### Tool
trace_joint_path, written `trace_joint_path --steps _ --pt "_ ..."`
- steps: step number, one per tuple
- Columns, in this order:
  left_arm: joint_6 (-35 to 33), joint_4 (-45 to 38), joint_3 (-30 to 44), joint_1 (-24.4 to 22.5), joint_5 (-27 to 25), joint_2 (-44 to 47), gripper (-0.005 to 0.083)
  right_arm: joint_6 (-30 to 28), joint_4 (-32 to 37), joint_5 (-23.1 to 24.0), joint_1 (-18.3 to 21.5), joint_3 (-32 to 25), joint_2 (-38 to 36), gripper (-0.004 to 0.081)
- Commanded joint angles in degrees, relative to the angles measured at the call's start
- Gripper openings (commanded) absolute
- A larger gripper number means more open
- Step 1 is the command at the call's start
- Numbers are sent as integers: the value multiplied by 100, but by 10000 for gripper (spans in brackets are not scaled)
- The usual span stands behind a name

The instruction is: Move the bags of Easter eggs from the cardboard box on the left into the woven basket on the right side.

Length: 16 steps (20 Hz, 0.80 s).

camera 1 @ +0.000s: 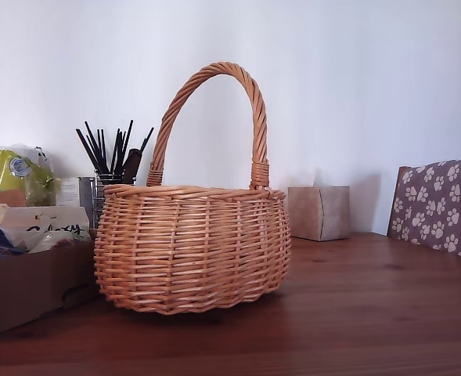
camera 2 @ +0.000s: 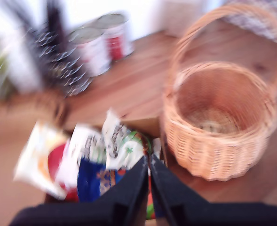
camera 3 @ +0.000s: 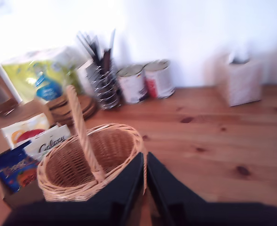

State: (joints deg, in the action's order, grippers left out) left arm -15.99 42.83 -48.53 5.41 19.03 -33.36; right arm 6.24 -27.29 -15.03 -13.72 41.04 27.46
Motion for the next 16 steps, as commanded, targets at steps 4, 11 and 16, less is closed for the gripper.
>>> trace_joint_path --steps 4,11,16 --pt "-984 433 -588 177 -46 -1320 -12 -1025 -1167 -284 -350 826 1416 -12" --pt "-828 20 -946 385 -450 -3073 704 -1526 -1530 -278 -837 1523 2345 -12" --pt "-643 -415 -1209 382 -953 -4310 731 -1530 -1530 -260 -907 1545 2409 -12"
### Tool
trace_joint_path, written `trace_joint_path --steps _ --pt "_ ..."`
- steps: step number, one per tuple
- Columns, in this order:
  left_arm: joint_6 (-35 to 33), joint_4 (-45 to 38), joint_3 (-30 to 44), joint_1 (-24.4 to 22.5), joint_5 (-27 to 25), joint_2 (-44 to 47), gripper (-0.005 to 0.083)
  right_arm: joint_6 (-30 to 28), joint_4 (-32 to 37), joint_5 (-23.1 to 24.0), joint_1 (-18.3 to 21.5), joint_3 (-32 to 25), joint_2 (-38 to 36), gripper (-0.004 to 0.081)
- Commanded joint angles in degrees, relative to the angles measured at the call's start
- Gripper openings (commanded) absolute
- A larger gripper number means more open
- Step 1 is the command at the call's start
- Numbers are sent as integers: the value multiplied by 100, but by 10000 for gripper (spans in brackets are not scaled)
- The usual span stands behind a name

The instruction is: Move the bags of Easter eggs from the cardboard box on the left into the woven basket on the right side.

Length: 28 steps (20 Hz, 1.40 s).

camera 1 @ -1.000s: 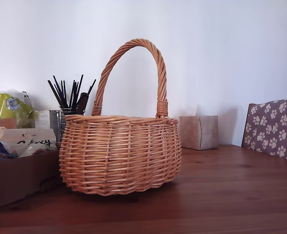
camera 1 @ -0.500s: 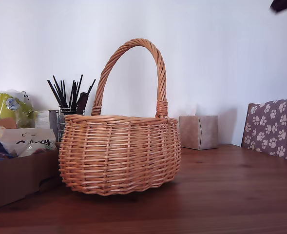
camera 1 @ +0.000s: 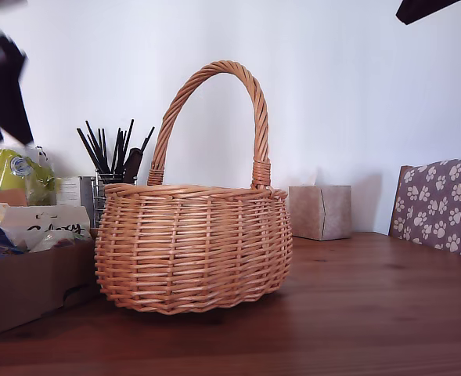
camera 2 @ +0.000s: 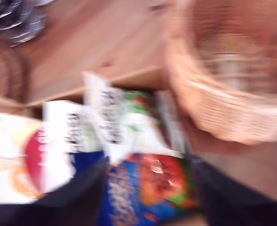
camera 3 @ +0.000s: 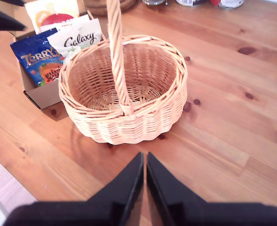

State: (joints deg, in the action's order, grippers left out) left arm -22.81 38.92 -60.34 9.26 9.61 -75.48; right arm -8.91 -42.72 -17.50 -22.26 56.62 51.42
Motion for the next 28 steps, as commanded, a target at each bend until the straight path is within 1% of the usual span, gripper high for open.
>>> trace_joint_path --steps 1,3,6,11,13,15,18,21,25,26,27,28 --pt "42 -22 -136 -2 -20 -341 730 -15 13 -15 -83 -13 17 -12" --pt "81 -155 -337 -2 -111 -756 730 -15 4 -15 -160 -11 50 -12" --pt "212 -251 -754 -2 -116 -1333 730 -15 -2 -13 -238 -11 83 -12" --pt "511 232 -1484 -2 -114 -2264 730 -15 -2 -13 -260 2 90 -12" --pt "597 363 -1652 -2 -116 -2522 730 -15 -7 -13 -264 7 90 -12" --pt "625 540 -1773 -9 -114 -2734 730 -15 -9 -13 -295 7 90 -12" --pt "675 597 -1777 -7 -101 -2970 730 -15 -7 -13 -354 7 90 -12" --pt "791 660 -1777 -7 181 -3189 730 -15 -7 -13 -380 7 90 -12" --pt "822 621 -1777 31 201 -3346 724 -15 -4 -13 -389 7 90 -12" --pt "833 627 -1777 31 197 -3410 707 -15 -2 -13 -393 7 90 -12" --pt "850 647 -1777 31 197 -3484 658 -15 -2 -13 -398 7 90 -12" --pt "852 645 -1777 31 195 -3545 584 -15 -4 -13 -398 7 90 -12"
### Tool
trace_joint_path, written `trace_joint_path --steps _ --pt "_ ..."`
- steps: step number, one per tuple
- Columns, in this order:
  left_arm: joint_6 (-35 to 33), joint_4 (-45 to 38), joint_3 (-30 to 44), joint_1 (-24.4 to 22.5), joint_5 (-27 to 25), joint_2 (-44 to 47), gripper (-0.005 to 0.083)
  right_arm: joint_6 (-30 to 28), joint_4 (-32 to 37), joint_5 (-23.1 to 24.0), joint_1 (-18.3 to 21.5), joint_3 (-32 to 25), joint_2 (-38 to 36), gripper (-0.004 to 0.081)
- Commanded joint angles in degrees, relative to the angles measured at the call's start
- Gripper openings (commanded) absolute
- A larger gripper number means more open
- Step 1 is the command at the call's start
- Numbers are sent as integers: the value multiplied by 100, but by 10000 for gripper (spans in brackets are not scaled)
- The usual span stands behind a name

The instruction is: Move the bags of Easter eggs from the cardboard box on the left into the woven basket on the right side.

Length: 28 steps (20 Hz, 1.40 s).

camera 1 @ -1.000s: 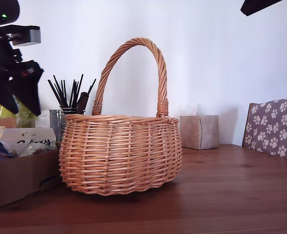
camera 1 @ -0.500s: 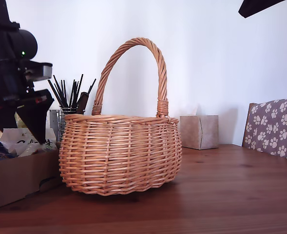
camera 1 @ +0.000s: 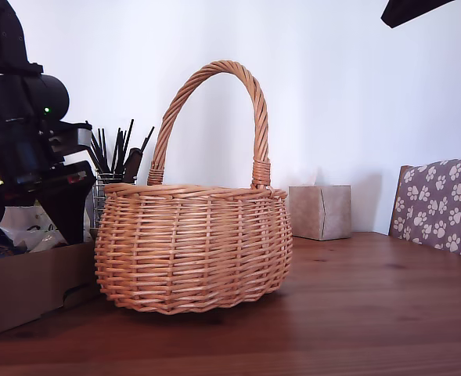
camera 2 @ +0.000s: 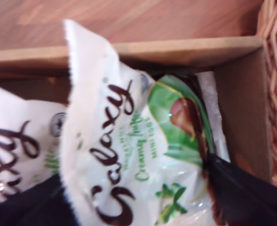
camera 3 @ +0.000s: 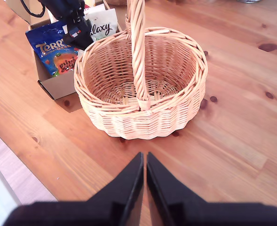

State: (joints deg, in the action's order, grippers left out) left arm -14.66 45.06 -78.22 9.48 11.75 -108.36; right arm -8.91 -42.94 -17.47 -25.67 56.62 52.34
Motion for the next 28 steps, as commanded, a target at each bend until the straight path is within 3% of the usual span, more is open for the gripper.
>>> trace_joint_path --steps 1,4,6,15,23,26,28 --pt "83 31 11 9 -20 -267 496 -15 17 -15 -57 7 -2 -12" --pt "74 -11 -55 7 -17 -251 212 -15 17 -11 -57 7 -2 -12" --pt "74 125 -225 9 -17 -251 126 -15 15 -11 -57 7 -2 -12" --pt "144 1283 -1480 9 153 101 124 -15 -26 -2 -57 7 -2 -12" --pt "566 1373 -1429 63 306 1777 125 -15 -24 7 -57 7 -2 -7" --pt "592 876 -1032 164 546 2546 125 -15 -22 7 -57 7 -2 6" --pt "730 247 -380 247 645 3150 125 -15 -22 7 -57 7 -2 6"
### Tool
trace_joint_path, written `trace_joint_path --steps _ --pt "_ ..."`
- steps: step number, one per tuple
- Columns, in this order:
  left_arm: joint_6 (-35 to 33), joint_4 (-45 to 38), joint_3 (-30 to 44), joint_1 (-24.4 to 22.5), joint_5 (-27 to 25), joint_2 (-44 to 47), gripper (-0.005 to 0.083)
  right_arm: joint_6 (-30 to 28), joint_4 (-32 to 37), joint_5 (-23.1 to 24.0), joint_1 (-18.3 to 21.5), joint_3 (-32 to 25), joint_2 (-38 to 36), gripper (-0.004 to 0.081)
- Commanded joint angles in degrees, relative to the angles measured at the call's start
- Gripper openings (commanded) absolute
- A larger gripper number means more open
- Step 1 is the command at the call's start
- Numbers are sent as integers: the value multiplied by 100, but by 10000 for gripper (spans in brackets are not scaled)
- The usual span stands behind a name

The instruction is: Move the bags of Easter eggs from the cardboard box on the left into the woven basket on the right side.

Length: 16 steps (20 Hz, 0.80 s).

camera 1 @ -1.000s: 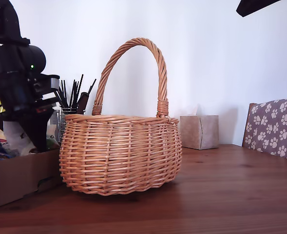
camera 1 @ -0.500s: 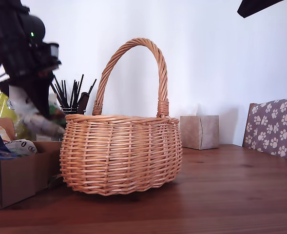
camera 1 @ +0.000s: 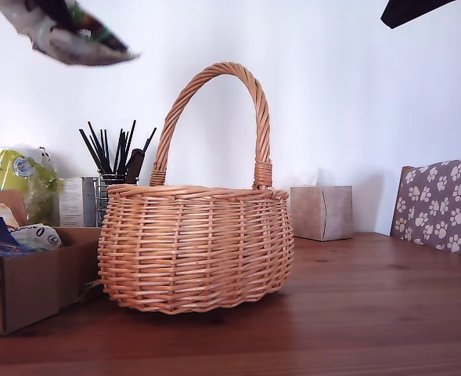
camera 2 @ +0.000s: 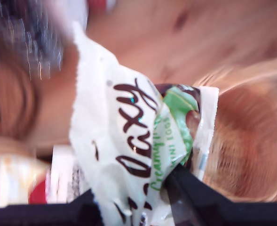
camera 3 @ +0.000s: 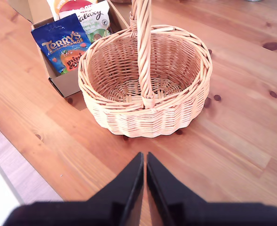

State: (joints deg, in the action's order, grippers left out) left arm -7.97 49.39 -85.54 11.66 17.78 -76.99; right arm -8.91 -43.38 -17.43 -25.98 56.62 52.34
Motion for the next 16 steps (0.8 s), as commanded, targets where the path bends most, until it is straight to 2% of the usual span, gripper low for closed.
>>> trace_joint_path --steps 1,6,9,11,16 --pt "120 -538 748 87 66 313 125 -15 22 2 -26 7 -2 6" --pt "511 -2796 2903 444 61 1543 125 -15 22 2 -26 7 -2 6" --pt "772 -3807 3812 741 59 1779 125 -13 20 2 -26 7 -2 6" --pt "911 -4183 4081 970 57 1668 125 -13 20 2 -26 7 -2 6" --pt "1086 -4944 4085 1497 37 820 125 -13 13 2 -26 7 -2 6"
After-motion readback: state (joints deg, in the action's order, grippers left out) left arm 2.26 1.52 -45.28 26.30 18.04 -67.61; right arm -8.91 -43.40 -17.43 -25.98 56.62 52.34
